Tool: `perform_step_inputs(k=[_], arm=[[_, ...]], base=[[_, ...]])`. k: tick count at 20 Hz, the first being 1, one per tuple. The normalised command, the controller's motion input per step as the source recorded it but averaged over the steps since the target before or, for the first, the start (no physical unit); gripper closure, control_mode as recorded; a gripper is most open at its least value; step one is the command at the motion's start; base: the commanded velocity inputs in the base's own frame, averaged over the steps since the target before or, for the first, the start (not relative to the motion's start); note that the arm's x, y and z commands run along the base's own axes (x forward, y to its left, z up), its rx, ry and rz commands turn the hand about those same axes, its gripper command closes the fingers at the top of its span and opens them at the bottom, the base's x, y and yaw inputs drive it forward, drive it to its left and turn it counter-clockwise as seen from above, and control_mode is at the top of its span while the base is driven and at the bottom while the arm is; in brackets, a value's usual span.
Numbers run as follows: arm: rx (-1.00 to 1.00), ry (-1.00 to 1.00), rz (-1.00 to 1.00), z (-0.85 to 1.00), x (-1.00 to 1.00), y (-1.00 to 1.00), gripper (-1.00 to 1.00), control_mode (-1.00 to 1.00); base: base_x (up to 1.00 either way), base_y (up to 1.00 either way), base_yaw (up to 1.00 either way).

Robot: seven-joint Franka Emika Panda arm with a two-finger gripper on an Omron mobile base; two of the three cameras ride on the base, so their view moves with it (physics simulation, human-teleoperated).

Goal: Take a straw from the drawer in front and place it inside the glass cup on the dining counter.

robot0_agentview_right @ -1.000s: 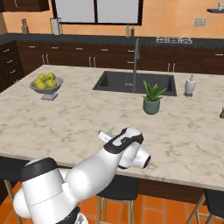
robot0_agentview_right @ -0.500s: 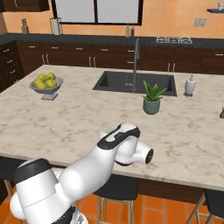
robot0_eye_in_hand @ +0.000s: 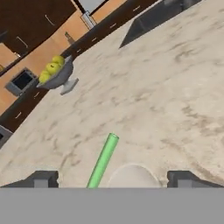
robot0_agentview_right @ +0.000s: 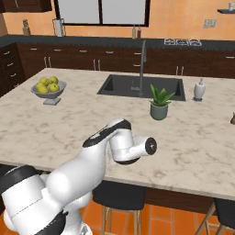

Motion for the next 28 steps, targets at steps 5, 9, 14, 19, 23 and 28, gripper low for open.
perform_step_inputs(k=[5,9,14,19,23,28], arm=[[-0.15,0.34,-0.19,0.16,-0.28,-0.05,-1.00,-1.00],[-0.11,0.22,-0.11,0.63,-0.71,0.00,-1.00,-1.00],[-0.10,0.15,-0.04,0.85,-0.83,0.06,-1.00,-1.00],[-0.14,0.25,-0.04,0.60,-0.71,0.00,-1.00,-1.00],[-0.17,0.37,-0.08,0.16,-0.67,0.00,-1.00,-1.00],[-0.13,0.31,-0.07,-0.06,-0.71,-0.10,-1.00,-1.00]], base=[[0.00,0.00,0.00],[0.00,0.00,0.00],[0.00,0.00,0.00],[0.00,0.00,0.00],[0.00,0.00,0.00],[0.00,0.00,0.00]])
